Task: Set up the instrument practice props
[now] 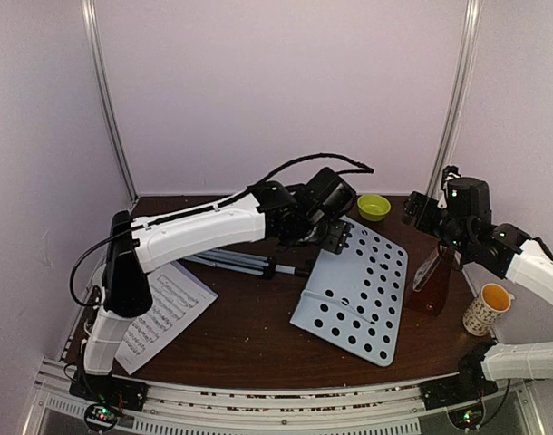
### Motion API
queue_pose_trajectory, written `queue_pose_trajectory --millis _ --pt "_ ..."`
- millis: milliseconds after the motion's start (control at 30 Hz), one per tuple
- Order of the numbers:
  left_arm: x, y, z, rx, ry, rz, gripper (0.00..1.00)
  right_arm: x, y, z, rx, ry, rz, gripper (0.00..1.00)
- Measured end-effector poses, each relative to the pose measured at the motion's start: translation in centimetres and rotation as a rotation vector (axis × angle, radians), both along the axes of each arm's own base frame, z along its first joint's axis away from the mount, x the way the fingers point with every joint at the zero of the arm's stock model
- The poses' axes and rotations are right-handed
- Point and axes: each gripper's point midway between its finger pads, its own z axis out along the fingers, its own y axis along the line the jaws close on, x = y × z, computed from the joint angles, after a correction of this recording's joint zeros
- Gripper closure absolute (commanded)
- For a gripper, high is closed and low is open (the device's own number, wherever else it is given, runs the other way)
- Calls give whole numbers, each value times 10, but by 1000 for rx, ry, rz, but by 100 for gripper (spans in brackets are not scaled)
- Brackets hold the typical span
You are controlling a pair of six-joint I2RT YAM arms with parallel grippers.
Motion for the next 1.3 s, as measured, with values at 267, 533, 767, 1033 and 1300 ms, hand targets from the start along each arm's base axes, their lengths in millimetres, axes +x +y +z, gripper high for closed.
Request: queue_pose_trajectory --millis 267,533,767,1033,1300 --pt "1 -4 -63 133 41 -13 31 -1 -1 2 26 -7 -13 2" --pt "3 6 -83 183 72 24 45 -2 -5 2 41 -14 -34 3" --pt "19 18 -95 175 114 77 51 -3 -6 3 43 -18 -42 3" --pt "19 20 -98 174 125 101 76 -6 -11 9 54 -40 -59 4" --pt "16 20 -99 163 151 108 100 -8 -13 7 54 -36 -65 4"
